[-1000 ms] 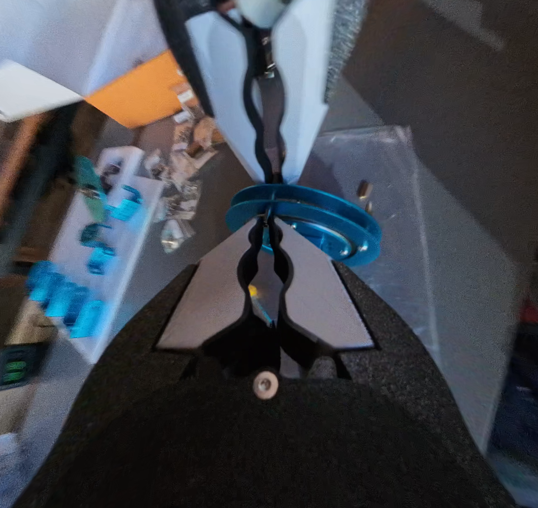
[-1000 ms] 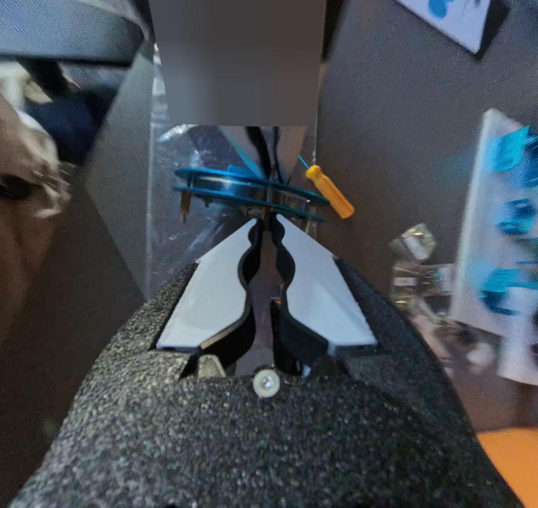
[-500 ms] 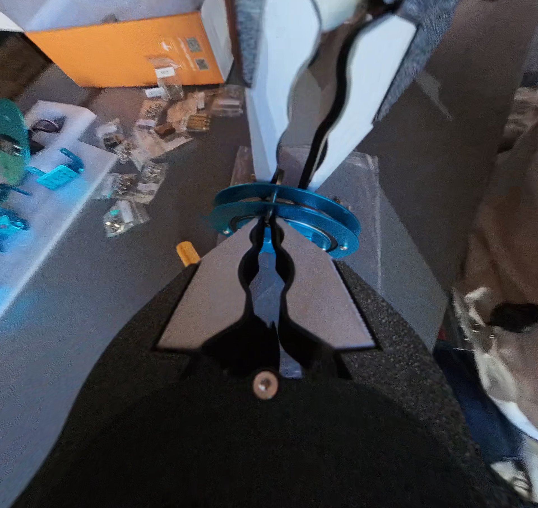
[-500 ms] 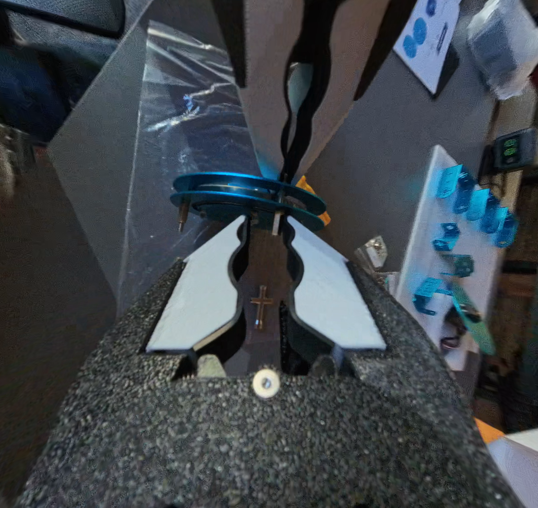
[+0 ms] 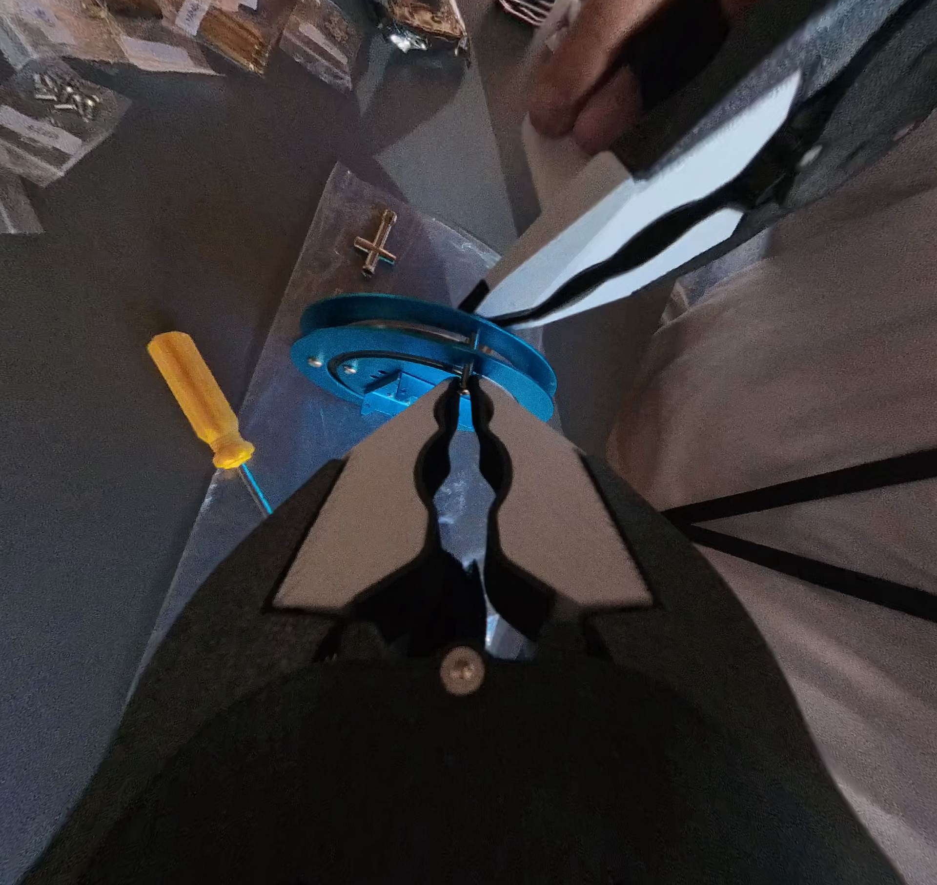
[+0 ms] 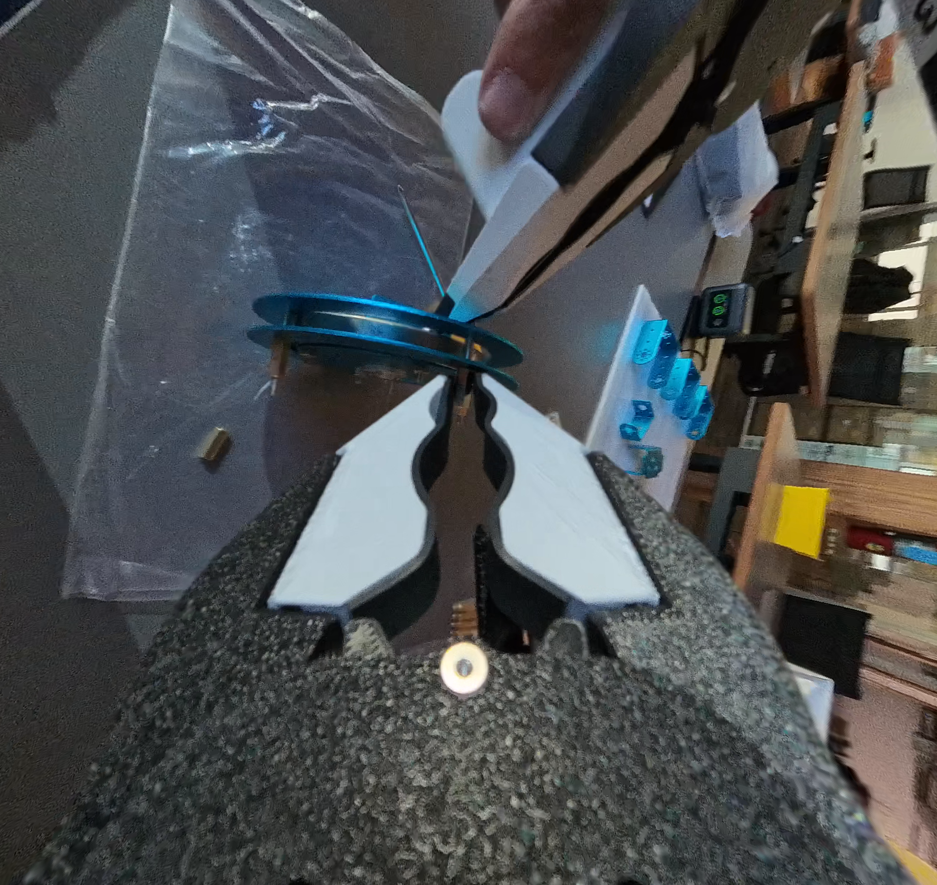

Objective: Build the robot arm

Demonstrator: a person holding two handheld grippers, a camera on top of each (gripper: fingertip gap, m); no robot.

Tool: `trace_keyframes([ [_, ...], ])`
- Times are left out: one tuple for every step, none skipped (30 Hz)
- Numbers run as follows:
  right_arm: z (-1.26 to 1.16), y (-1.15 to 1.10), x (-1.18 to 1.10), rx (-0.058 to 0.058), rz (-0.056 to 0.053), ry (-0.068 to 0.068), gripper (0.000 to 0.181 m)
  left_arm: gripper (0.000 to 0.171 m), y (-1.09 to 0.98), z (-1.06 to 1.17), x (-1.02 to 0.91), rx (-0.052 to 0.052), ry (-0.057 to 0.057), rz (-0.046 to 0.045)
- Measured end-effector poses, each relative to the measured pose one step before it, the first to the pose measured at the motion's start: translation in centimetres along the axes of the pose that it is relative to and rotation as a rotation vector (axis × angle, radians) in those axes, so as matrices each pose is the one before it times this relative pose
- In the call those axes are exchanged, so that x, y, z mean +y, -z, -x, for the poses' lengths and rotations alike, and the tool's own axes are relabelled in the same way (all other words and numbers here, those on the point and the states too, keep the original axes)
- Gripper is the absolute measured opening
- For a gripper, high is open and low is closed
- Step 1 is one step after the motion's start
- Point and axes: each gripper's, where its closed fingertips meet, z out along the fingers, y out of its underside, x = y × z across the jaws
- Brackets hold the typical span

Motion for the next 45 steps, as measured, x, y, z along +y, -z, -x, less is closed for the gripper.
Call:
trace_keyframes([
  [-0.152, -0.159, 0.109, 0.0522, 0.0165, 0.0576, 0.007, 0.003, 0.046, 0.109, -0.091, 0.0269, 0.0382, -0.00467],
  [-0.234, -0.212, 0.159, 0.0584, 0.0233, 0.0620, 0.007, 0.003, 0.046, 0.119, -0.067, 0.0124, 0.0143, -0.00176],
  [-0.165, -0.164, 0.091, 0.0506, 0.0162, 0.0597, 0.006, 0.003, 0.053, 0.077, -0.005, 0.0007, -0.0083, 0.00496],
  [-0.106, -0.116, 0.019, 0.0399, 0.0058, 0.0469, 0.007, 0.003, 0.050, 0.071, 0.004, -0.0106, -0.0112, 0.00567],
  [-0.092, -0.126, 0.055, 0.0260, 0.0076, 0.0232, 0.006, 0.003, -0.001, 0.012, 0.022, -0.0179, -0.0261, 0.00651],
  [-0.057, -0.059, 0.047, 0.0031, 0.0058, -0.0025, 0.006, 0.003, -0.075, -0.025, 0.016, -0.0239, -0.0449, 0.00435],
  [0.034, -0.030, 0.120, -0.0377, 0.0104, -0.0464, 0.005, 0.002, -0.119, -0.053, -0.033, -0.0363, -0.0690, -0.00155],
  [0.094, 0.046, 0.035, -0.0757, 0.0011, -0.0934, 0.004, 0.002, -0.127, 0.018, -0.013, -0.0643, -0.1008, 0.00148],
  [0.143, 0.055, 0.085, -0.1042, -0.0114, -0.1189, 0.004, 0.001, -0.083, 0.119, -0.132, -0.0993, -0.1372, 0.00016],
  [0.134, -0.009, 0.135, -0.1225, -0.0168, -0.1459, 0.005, 0.002, -0.071, 0.131, -0.197, -0.1189, -0.1594, 0.00258],
  [0.137, 0.020, 0.050, -0.1350, -0.0193, -0.1477, 0.004, 0.002, -0.076, 0.065, -0.069, -0.1185, -0.1560, 0.01519],
  [0.259, 0.083, 0.033, -0.1490, -0.0109, -0.1451, 0.005, 0.001, -0.061, -0.073, -0.145, -0.1002, -0.1215, 0.01191],
  [0.287, 0.128, 0.063, -0.1486, 0.0023, -0.1373, 0.004, 0.001, -0.061, -0.026, -0.134, -0.0851, -0.0914, 0.00835],
  [0.304, 0.140, 0.087, -0.1329, 0.0087, -0.1122, 0.004, 0.001, -0.047, -0.025, -0.007, -0.0676, -0.0737, 0.00792],
  [0.191, 0.080, 0.041, -0.0988, 0.0072, -0.0689, 0.003, 0.001, -0.054, 0.042, 0.139, -0.0564, -0.0544, 0.01187],
  [0.018, 0.014, -0.038, -0.0606, 0.0012, -0.0289, 0.003, 0.001, -0.045, 0.121, 0.183, -0.0481, -0.0386, 0.01400],
  [0.072, 0.012, -0.014, -0.0479, 0.0088, -0.0202, 0.003, 0.001, -0.028, 0.141, 0.165, -0.0367, -0.0237, 0.01306],
  [-0.073, -0.001, -0.027, -0.0211, 0.0089, 0.0036, 0.004, 0.002, -0.033, 0.179, 0.170, -0.0307, -0.0106, 0.01291],
  [-0.026, -0.039, 0.000, -0.0069, 0.0099, 0.0171, 0.004, 0.002, 0.004, 0.072, 0.066, -0.0125, 0.0015, 0.00293],
  [0.052, -0.029, -0.001, 0.0048, 0.0072, 0.0324, 0.005, 0.002, 0.053, -0.047, -0.036, 0.0059, 0.0155, -0.00510],
  [0.147, -0.052, 0.072, 0.0113, 0.0067, 0.0502, 0.006, 0.003, 0.088, -0.075, -0.065, 0.0143, 0.0252, -0.00812],
  [0.218, -0.048, 0.049, 0.0084, -0.0004, 0.0401, 0.006, 0.003, 0.108, -0.071, -0.072, 0.0164, 0.0291, -0.00883],
  [0.350, 0.000, -0.010, -0.0030, -0.0052, 0.0245, 0.006, 0.003, 0.096, -0.085, -0.076, 0.0163, 0.0279, -0.00923],
  [0.336, -0.012, 0.057, -0.0030, -0.0058, 0.0269, 0.006, 0.003, 0.073, -0.068, -0.044, 0.0166, 0.0299, -0.00899],
  [0.297, -0.019, 0.046, -0.0013, -0.0110, 0.0332, 0.006, 0.003, 0.061, -0.077, -0.020, 0.0201, 0.0280, -0.00909],
  [0.135, 0.055, 0.009, 0.0081, -0.0174, 0.0298, 0.006, 0.003, 0.025, -0.017, 0.057, 0.0189, 0.0269, -0.00720],
  [-0.033, 0.159, -0.037, 0.0188, -0.0241, 0.0235, 0.006, 0.003, 0.021, 0.031, 0.092, 0.0211, 0.0337, -0.00780],
  [-0.199, 0.295, -0.139, 0.0316, -0.0345, 0.0276, 0.002, 0.003, 0.033, 0.050, 0.071, 0.0226, 0.0446, -0.01102],
  [-0.240, 0.418, -0.183, 0.0401, -0.0445, 0.0339, 0.000, 0.003, 0.027, 0.047, 0.031, 0.0231, 0.0417, -0.01702],
  [-0.215, 0.548, -0.346, 0.0442, -0.0605, 0.0320, 0.000, 0.003, 0.055, -0.020, 0.039, 0.0269, 0.0330, -0.01853],
  [-0.091, 0.598, -0.292, 0.0375, -0.0602, 0.0221, 0.000, 0.003, 0.080, -0.043, 0.017, 0.0263, 0.0251, -0.02000],
  [-0.062, 0.612, -0.228, 0.0349, -0.0563, 0.0213, 0.000, 0.003, 0.087, -0.024, 0.014, 0.0206, 0.0150, -0.02121],
  [-0.088, 0.560, -0.374, 0.0402, -0.0668, 0.0157, 0.000, 0.003, 0.067, 0.068, 0.114, 0.0136, 0.0147, -0.01181],
  [0.041, 0.461, -0.354, 0.0291, -0.0664, 0.0127, 0.000, 0.003, 0.039, 0.142, 0.119, 0.0074, 0.0189, -0.00686],
  [0.102, 0.333, -0.270, 0.0219, -0.0604, 0.0130, 0.000, 0.003, 0.036, 0.030, 0.026, 0.0119, 0.0101, -0.01036],
  [0.226, 0.224, -0.219, 0.0120, -0.0598, 0.0094, 0.000, 0.003, 0.033, -0.093, -0.019, 0.0165, 0.0018, -0.00907],
  [0.163, 0.179, -0.086, 0.0152, -0.0450, 0.0022, 0.002, 0.003, 0.013, -0.112, -0.006, 0.0142, 0.0047, -0.00238],
  [-0.136, 0.108, 0.235, 0.0363, -0.0155, -0.0157, 0.002, 0.003, 0.011, -0.142, 0.001, 0.0158, 0.0095, 0.00187],
  [-0.099, 0.040, 0.225, 0.0320, -0.0100, -0.0269, 0.004, 0.003, 0.021, -0.169, -0.082, 0.0164, 0.0010, -0.00239],
  [0.308, 0.029, 0.048, 0.0079, -0.0169, -0.0275, 0.006, 0.003, -0.021, -0.126, -0.074, 0.0142, 0.0001, -0.00429],
  [0.382, 0.049, 0.003, 0.0073, -0.0176, -0.0230, 0.006, 0.004, -0.058, -0.140, -0.084, 0.0209, 0.0192, -0.00623],
  [0.403, 0.118, 0.142, 0.0111, -0.0053, -0.0209, 0.000, 0.004, -0.020, -0.253, -0.093, 0.0335, 0.0176, -0.00814],
  [0.364, 0.159, 0.233, 0.0180, 0.0122, -0.0219, 0.000, 0.004, 0.023, -0.219, -0.062, 0.0314, 0.0061, -0.00844],
  [0.587, 0.178, 0.136, -0.0003, 0.0162, -0.0188, 0.000, 0.004, 0.011, -0.080, 0.011, 0.0228, 0.0104, -0.00474],
  [0.419, 0.176, -0.187, 0.0099, -0.0111, -0.0241, 0.000, 0.004, 0.028, -0.022, 0.047, 0.0166, 0.0102, -0.00167],
])
